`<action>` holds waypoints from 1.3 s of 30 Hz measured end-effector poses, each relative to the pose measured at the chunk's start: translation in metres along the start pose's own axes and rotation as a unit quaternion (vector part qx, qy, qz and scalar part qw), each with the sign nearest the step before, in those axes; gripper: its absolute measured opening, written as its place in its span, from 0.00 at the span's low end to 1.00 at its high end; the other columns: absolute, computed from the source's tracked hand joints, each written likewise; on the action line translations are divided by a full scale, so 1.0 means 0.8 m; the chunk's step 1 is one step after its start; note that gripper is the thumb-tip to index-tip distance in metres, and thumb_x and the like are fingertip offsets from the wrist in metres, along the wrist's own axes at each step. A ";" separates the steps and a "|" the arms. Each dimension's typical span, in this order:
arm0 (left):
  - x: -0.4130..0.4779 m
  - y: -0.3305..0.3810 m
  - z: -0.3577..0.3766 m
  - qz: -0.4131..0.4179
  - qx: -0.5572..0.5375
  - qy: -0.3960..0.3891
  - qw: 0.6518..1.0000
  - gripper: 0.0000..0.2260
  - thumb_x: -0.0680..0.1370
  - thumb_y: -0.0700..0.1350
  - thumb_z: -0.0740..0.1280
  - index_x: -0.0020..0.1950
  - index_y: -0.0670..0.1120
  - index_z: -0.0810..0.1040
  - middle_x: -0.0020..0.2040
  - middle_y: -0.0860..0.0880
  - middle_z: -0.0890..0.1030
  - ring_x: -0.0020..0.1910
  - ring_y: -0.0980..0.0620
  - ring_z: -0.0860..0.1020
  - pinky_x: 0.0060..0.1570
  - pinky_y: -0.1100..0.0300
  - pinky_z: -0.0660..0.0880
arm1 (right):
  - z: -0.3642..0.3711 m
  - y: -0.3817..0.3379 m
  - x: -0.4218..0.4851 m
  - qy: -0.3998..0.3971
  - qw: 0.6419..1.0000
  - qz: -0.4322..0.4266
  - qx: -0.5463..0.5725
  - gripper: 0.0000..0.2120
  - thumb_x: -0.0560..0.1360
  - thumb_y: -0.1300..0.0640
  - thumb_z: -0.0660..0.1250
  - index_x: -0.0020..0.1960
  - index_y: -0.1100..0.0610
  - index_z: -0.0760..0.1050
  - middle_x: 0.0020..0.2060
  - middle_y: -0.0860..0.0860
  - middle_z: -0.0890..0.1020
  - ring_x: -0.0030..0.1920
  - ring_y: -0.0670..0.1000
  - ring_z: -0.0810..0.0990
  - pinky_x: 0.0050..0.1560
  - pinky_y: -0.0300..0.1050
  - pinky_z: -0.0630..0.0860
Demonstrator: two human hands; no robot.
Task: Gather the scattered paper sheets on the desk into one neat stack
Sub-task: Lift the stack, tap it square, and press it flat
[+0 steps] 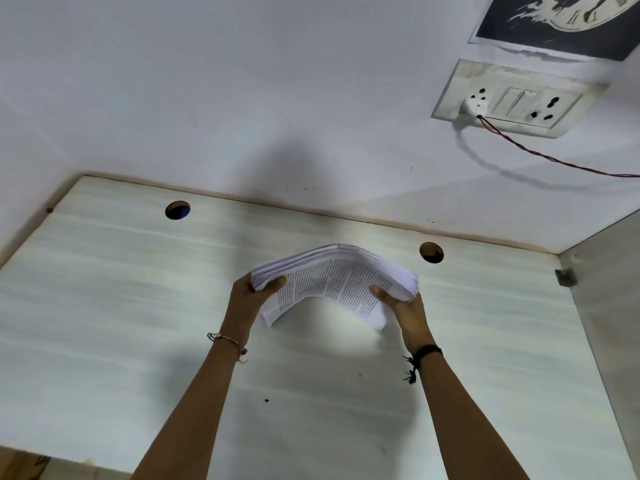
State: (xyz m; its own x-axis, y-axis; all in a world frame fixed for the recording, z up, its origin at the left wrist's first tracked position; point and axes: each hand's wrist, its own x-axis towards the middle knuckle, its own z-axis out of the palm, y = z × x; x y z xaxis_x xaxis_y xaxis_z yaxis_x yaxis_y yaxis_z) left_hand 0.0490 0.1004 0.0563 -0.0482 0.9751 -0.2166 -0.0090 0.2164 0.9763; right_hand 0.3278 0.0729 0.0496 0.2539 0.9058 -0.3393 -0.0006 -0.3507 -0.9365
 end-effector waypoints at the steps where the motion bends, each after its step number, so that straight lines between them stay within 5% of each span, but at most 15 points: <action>1: -0.001 -0.002 -0.001 -0.001 0.004 0.004 1.000 0.09 0.71 0.42 0.73 0.50 0.49 0.82 0.45 0.55 0.85 0.49 0.55 0.82 0.49 0.65 0.75 | -0.001 0.002 -0.002 -0.002 1.000 -0.004 0.002 0.14 0.71 0.60 0.74 0.54 0.50 0.78 0.49 0.47 0.83 0.48 0.39 0.81 0.48 0.34 0.76; 4: 0.003 0.003 0.001 0.021 0.024 0.018 0.999 0.07 0.75 0.44 0.69 0.52 0.46 0.81 0.46 0.53 0.83 0.51 0.51 0.80 0.47 0.71 0.75 | 0.000 0.000 0.003 -0.006 1.000 -0.013 -0.004 0.12 0.72 0.61 0.73 0.50 0.47 0.78 0.47 0.46 0.83 0.47 0.41 0.82 0.50 0.36 0.75; 8: 0.007 0.012 0.004 0.062 0.038 -0.033 0.997 0.19 0.79 0.58 0.58 0.60 0.49 0.78 0.57 0.48 0.82 0.59 0.54 0.78 0.57 0.63 0.75 | 0.002 -0.001 0.010 -0.005 1.000 -0.022 0.010 0.11 0.72 0.61 0.72 0.53 0.52 0.79 0.49 0.51 0.84 0.52 0.52 0.81 0.55 0.43 0.76; 15: 0.015 0.014 0.017 0.049 0.027 0.046 0.997 0.15 0.83 0.49 0.51 0.57 0.48 0.76 0.46 0.51 0.79 0.43 0.61 0.75 0.43 0.69 0.70 | -0.002 -0.001 0.008 -0.020 0.999 -0.025 0.000 0.11 0.74 0.59 0.71 0.55 0.49 0.78 0.52 0.49 0.84 0.53 0.46 0.82 0.57 0.40 0.75; 20: 0.020 0.005 0.019 0.069 0.057 0.077 0.993 0.14 0.82 0.49 0.53 0.55 0.47 0.77 0.43 0.50 0.79 0.41 0.58 0.75 0.40 0.72 0.72 | -0.006 0.000 0.013 -0.030 0.999 -0.025 -0.012 0.09 0.74 0.57 0.71 0.54 0.51 0.79 0.52 0.54 0.84 0.54 0.53 0.82 0.58 0.48 0.76; 22: 0.022 0.006 0.018 0.075 0.073 0.069 0.992 0.15 0.81 0.50 0.55 0.54 0.45 0.78 0.41 0.44 0.79 0.38 0.58 0.75 0.40 0.65 0.71 | -0.004 -0.006 0.015 -0.021 0.999 -0.030 -0.021 0.18 0.72 0.50 0.73 0.53 0.63 0.78 0.48 0.62 0.83 0.50 0.62 0.81 0.54 0.54 0.76; 23: 0.021 0.009 0.018 0.081 0.084 0.067 0.991 0.15 0.81 0.49 0.57 0.55 0.42 0.79 0.43 0.41 0.80 0.40 0.59 0.76 0.42 0.66 0.71 | -0.003 -0.011 0.017 -0.021 0.999 -0.035 -0.025 0.26 0.70 0.46 0.74 0.52 0.69 0.76 0.45 0.66 0.80 0.58 0.70 0.71 0.49 0.55 0.75; 24: 0.020 0.012 0.019 0.089 0.093 0.067 0.989 0.16 0.81 0.47 0.58 0.57 0.39 0.79 0.47 0.39 0.81 0.43 0.58 0.78 0.43 0.69 0.72 | -0.003 -0.016 0.019 -0.021 0.999 -0.040 -0.023 0.29 0.69 0.45 0.74 0.52 0.70 0.75 0.42 0.67 0.79 0.45 0.48 0.68 0.46 0.52 0.74; 25: 0.018 0.017 0.019 0.102 0.102 0.071 0.987 0.15 0.81 0.46 0.58 0.59 0.38 0.78 0.50 0.41 0.82 0.47 0.56 0.79 0.45 0.72 0.72 | -0.001 -0.022 0.019 -0.024 0.999 -0.043 -0.014 0.24 0.70 0.47 0.74 0.51 0.68 0.76 0.41 0.66 0.79 0.42 0.56 0.77 0.46 0.49 0.73; 28: 0.009 0.026 0.019 0.170 0.127 0.066 0.975 0.19 0.79 0.52 0.58 0.62 0.42 0.77 0.52 0.52 0.81 0.49 0.67 0.78 0.46 0.78 0.71 | -0.001 -0.030 0.018 -0.014 0.999 -0.039 0.019 0.06 0.73 0.57 0.71 0.50 0.57 0.80 0.45 0.56 0.83 0.45 0.50 0.80 0.48 0.42 0.76; 30: 0.007 0.019 0.014 0.186 0.152 0.029 0.970 0.26 0.75 0.63 0.58 0.63 0.46 0.77 0.51 0.54 0.81 0.44 0.70 0.78 0.42 0.77 0.71 | -0.003 -0.018 0.017 -0.009 0.999 -0.036 0.023 0.10 0.73 0.58 0.72 0.53 0.55 0.79 0.48 0.53 0.83 0.46 0.48 0.82 0.47 0.37 0.78; 33: 0.011 0.003 0.006 0.152 0.193 0.016 0.969 0.31 0.69 0.69 0.63 0.62 0.50 0.77 0.51 0.57 0.81 0.47 0.71 0.78 0.45 0.77 0.72 | -0.005 0.012 0.017 -0.007 1.000 0.001 0.002 0.21 0.70 0.56 0.75 0.61 0.54 0.75 0.55 0.52 0.82 0.55 0.50 0.80 0.56 0.46 0.78; 35: 0.017 0.000 0.007 0.149 0.208 0.009 0.967 0.27 0.67 0.65 0.68 0.57 0.48 0.80 0.48 0.59 0.81 0.46 0.71 0.79 0.46 0.78 0.71 | -0.006 0.024 0.018 -0.011 1.000 0.020 -0.004 0.24 0.69 0.55 0.76 0.63 0.53 0.74 0.57 0.52 0.81 0.58 0.51 0.79 0.61 0.53 0.77; 39: 0.040 0.009 0.005 0.101 0.236 0.026 0.966 0.13 0.70 0.47 0.74 0.46 0.38 0.82 0.36 0.49 0.80 0.30 0.70 0.76 0.33 0.78 0.68 | -0.005 0.023 0.023 -0.005 1.000 0.008 -0.027 0.19 0.71 0.53 0.75 0.60 0.50 0.75 0.57 0.52 0.81 0.58 0.52 0.79 0.62 0.57 0.76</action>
State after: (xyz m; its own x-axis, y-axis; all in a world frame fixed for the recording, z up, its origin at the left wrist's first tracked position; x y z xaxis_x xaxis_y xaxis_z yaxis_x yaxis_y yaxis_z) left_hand 0.0513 0.1333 0.0565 -0.0523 0.9986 -0.0089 0.4611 0.0321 0.8868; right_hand 0.3361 0.0822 0.0262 0.2438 0.9022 -0.3558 0.0486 -0.3777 -0.9246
